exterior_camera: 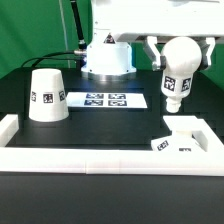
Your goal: Assemble lamp
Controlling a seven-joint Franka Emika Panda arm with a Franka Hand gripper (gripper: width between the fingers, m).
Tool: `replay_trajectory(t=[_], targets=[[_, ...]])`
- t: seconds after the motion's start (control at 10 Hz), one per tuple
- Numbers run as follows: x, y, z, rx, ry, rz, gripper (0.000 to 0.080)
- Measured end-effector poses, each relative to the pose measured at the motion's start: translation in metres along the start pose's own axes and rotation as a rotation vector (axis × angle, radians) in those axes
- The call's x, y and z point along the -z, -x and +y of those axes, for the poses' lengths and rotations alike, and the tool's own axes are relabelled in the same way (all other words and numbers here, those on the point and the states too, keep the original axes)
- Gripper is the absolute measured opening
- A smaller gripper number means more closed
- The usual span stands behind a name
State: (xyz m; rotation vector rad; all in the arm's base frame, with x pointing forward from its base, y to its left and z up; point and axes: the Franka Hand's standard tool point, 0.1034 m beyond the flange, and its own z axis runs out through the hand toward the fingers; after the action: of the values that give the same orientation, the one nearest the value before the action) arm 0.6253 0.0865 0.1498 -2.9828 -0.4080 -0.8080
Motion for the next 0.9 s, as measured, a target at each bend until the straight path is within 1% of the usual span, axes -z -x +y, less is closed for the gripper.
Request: replay_trajectory(t=[0.1,0.4,0.6,0.9], targets=[[-0.003,-0.001,-0.003,0.002,-0.004,0.001,0.0576],[-0.014,0.004,-0.008,0.005,-0.010,-0.013,0.0576],[-0.017,0.005,-0.014,0.012,-0.013,-0.006,0.0576],[-0.019,0.004,-0.014,0.013,-0.011,0.002,0.0576]])
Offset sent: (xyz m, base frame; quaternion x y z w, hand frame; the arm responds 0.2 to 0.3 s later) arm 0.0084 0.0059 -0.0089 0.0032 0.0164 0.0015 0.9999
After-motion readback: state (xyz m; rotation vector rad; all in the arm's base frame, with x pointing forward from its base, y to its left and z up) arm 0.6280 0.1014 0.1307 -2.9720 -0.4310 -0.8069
